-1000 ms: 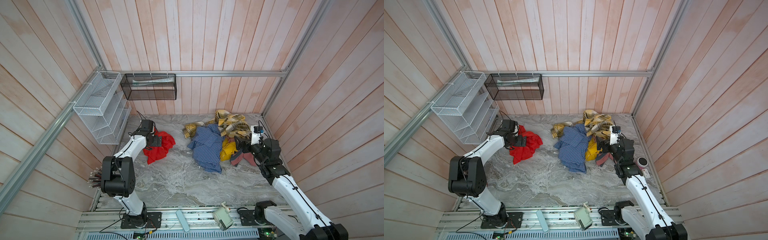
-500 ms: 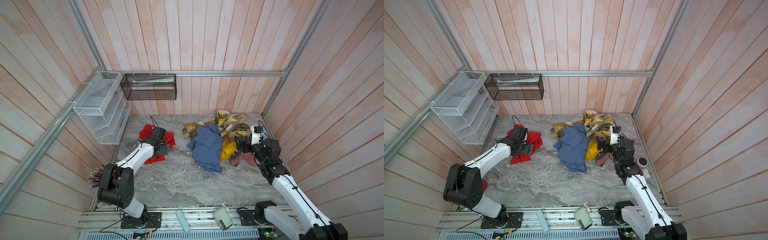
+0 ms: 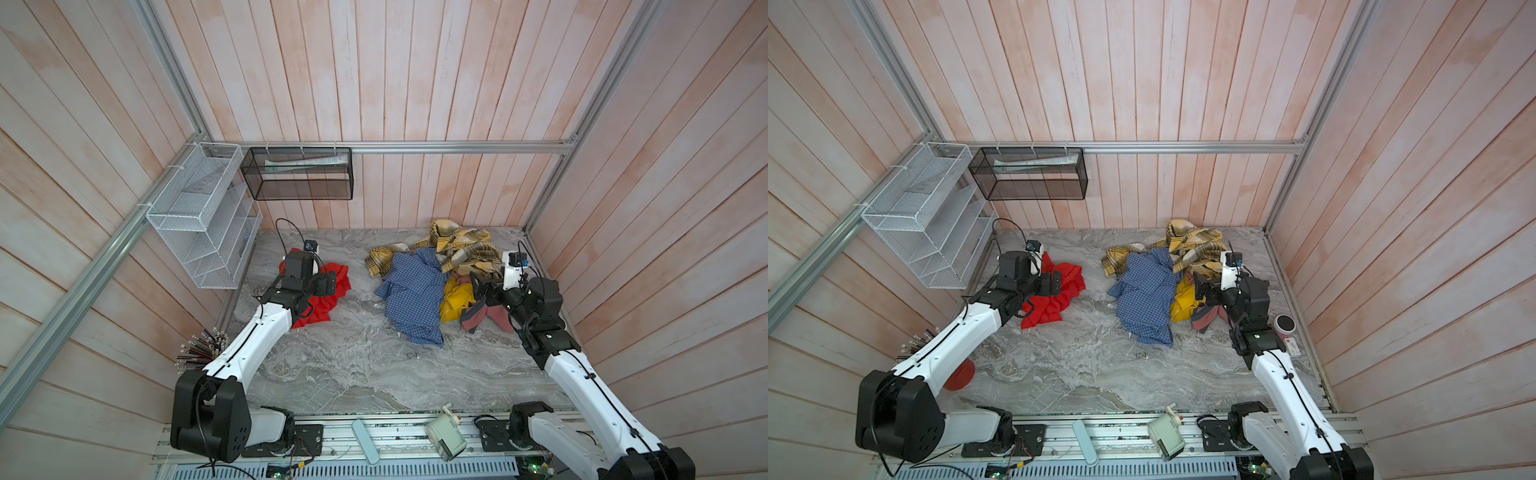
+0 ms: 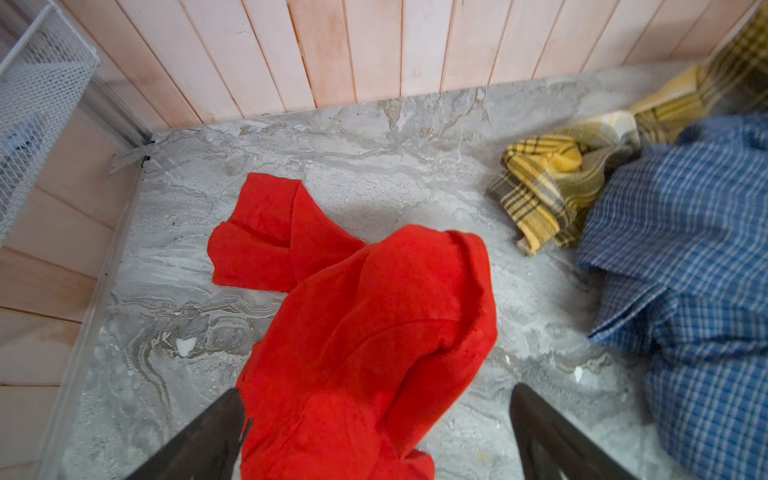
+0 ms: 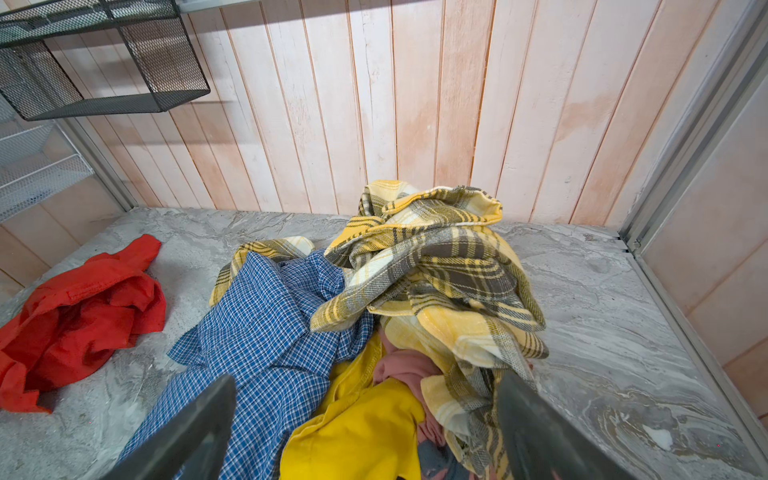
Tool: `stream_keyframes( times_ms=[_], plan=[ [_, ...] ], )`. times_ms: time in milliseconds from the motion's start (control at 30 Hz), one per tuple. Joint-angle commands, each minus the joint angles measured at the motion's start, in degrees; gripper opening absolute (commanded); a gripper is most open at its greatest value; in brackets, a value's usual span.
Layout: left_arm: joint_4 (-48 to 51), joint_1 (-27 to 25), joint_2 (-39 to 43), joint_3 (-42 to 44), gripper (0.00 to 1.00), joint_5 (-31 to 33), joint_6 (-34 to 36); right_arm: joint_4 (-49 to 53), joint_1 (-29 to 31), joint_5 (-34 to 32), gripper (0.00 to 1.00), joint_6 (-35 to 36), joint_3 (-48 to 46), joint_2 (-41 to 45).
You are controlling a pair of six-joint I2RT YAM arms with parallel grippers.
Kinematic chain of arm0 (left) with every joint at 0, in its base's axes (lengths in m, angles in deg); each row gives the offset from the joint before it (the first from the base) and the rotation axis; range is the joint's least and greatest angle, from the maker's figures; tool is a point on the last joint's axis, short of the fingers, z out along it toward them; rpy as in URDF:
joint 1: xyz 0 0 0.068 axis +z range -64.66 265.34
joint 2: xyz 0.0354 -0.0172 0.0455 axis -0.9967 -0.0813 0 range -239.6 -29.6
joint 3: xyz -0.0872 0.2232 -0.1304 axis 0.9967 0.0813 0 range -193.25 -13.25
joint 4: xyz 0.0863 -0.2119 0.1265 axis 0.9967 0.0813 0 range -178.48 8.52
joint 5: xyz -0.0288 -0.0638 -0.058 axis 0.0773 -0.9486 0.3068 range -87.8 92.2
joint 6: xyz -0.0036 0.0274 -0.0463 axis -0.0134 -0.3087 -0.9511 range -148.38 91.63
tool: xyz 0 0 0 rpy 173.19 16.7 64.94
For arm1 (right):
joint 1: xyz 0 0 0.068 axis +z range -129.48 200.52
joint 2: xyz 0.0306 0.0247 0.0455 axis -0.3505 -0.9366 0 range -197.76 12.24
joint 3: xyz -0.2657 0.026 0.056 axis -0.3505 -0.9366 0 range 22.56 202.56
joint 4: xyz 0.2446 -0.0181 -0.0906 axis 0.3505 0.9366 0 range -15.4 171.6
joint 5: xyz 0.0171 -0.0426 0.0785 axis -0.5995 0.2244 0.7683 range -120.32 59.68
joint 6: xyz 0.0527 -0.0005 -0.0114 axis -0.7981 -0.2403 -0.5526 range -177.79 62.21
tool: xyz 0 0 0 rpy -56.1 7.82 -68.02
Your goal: Pick out a specific cloth from the pile
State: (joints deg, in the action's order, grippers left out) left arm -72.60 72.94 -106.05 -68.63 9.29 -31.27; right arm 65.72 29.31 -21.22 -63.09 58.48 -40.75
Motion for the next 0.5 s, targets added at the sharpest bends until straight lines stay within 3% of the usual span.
stream_keyframes(
  times_ms=[0, 200, 467],
  plan=[
    [-7.55, 0.10, 3.59, 5.57, 1.00, 0.93, -7.18, -2.08, -0.27, -0.80, 0.98, 1.36, -2.54, 1.80],
    [-23.46, 0.98, 13.07, 20.22, 1.00, 5.58, -9.07, -11.08, -0.27, -7.50, 0.98, 1.52, -9.95, 4.21],
    [-41.58, 3.38, 17.03, 32.24, 1.00, 15.22, -4.36, -31.84, -0.36, -17.32, 0.98, 5.74, -20.60, -0.37]
  ],
)
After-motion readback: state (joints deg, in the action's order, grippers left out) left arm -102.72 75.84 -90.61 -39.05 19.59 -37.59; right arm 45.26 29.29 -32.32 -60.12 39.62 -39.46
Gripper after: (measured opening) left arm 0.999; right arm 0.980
